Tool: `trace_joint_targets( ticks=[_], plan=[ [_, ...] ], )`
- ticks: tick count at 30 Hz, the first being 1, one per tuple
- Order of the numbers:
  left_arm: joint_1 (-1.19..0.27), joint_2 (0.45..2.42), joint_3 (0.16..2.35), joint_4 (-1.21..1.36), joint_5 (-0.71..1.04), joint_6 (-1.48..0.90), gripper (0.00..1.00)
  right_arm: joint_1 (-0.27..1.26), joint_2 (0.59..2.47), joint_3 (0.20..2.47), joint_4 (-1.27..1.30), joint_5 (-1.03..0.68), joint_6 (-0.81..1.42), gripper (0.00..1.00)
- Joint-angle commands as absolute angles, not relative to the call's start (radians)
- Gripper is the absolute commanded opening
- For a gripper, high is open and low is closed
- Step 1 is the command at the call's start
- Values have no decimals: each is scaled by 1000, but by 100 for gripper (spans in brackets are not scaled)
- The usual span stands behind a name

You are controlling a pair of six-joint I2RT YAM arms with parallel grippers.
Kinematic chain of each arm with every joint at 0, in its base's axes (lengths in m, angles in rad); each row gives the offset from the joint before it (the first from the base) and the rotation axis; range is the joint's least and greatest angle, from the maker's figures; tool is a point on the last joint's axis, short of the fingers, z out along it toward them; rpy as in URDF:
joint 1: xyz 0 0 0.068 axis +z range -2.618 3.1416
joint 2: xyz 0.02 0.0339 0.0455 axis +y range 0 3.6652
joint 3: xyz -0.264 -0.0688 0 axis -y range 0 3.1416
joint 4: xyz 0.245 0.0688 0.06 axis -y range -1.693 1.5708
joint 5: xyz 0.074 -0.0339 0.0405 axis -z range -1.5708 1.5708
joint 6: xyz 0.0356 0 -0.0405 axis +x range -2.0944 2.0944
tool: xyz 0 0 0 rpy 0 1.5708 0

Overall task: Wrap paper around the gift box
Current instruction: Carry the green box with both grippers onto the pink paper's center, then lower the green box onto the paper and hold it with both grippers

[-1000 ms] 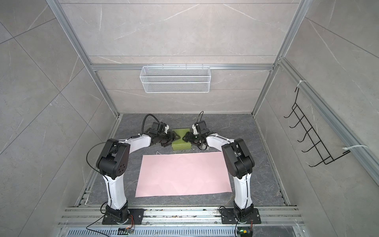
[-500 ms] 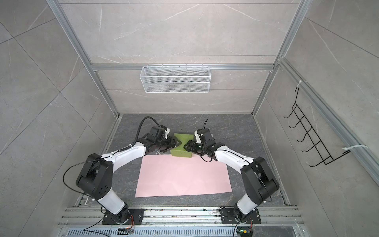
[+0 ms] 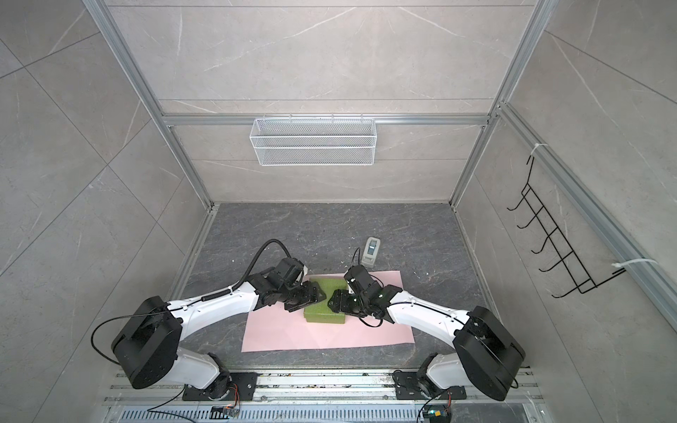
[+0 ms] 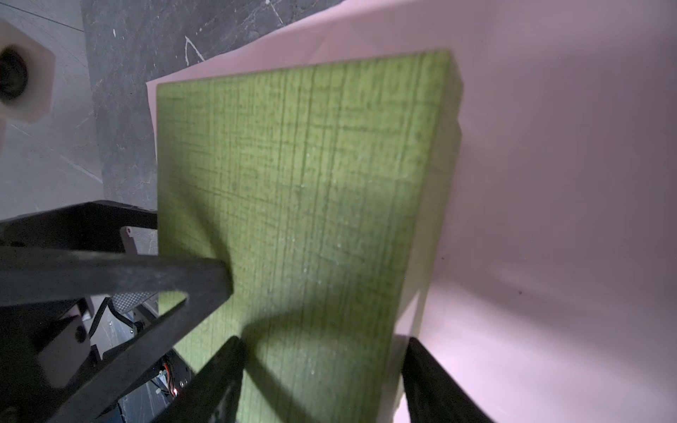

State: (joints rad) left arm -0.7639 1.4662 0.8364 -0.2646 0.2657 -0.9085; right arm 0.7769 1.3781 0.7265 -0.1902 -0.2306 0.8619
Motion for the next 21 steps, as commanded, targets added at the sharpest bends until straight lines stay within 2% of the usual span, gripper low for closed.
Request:
trace_joint_targets(
  ticks=[1, 21],
  plan=[
    [-798, 1418, 849, -172, 382, -936, 77, 796, 1370, 728, -110, -236, 879, 69],
    [-799, 1424, 855, -238, 322, -890, 79, 804, 1368, 712, -119, -219, 902, 69]
  ],
)
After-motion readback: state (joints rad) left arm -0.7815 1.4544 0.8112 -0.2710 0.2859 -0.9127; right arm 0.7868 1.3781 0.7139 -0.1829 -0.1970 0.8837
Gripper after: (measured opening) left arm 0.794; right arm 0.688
